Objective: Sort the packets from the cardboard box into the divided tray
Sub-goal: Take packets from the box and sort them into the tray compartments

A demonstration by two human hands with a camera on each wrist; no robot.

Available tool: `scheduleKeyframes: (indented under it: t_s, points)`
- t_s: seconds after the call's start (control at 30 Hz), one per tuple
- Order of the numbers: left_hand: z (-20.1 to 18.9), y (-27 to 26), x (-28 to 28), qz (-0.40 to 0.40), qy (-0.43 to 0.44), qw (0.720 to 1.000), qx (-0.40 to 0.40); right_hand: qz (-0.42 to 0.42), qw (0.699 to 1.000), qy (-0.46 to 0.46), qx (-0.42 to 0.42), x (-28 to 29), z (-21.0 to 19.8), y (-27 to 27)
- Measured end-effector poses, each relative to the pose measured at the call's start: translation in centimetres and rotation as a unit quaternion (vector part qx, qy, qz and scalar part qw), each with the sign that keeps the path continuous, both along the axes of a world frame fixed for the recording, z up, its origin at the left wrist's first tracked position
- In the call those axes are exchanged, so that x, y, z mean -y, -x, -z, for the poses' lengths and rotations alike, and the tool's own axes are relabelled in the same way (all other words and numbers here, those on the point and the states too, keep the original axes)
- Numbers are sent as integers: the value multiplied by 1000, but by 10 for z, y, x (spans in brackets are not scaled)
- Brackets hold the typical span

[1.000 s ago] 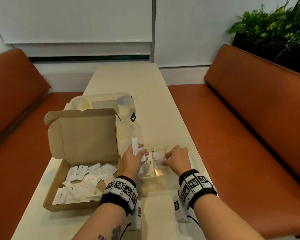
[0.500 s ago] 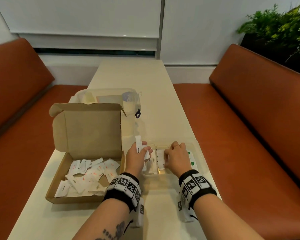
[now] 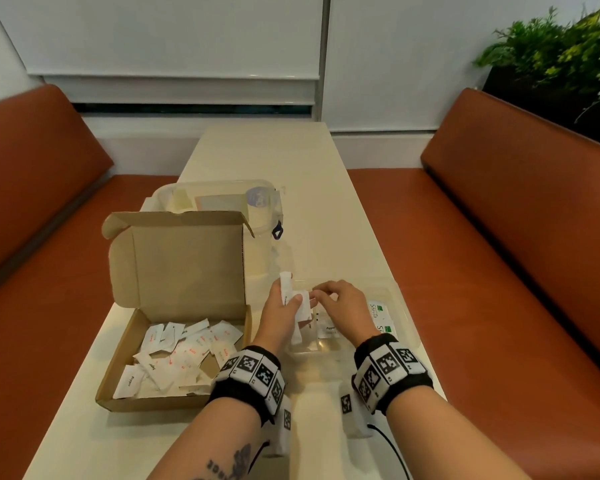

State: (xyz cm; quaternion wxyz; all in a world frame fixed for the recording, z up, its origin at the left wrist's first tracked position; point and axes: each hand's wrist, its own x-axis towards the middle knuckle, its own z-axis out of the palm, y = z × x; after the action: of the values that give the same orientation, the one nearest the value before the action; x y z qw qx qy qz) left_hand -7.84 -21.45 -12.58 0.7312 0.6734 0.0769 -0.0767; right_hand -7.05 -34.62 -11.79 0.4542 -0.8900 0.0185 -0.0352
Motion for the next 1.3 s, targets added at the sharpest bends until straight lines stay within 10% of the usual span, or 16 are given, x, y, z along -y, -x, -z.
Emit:
scheduleKeyframes:
  t_s: [1.3]
  points:
    - [-8,-12,14,8,-2,999,35,63,945,-302,-108,19,-6,0]
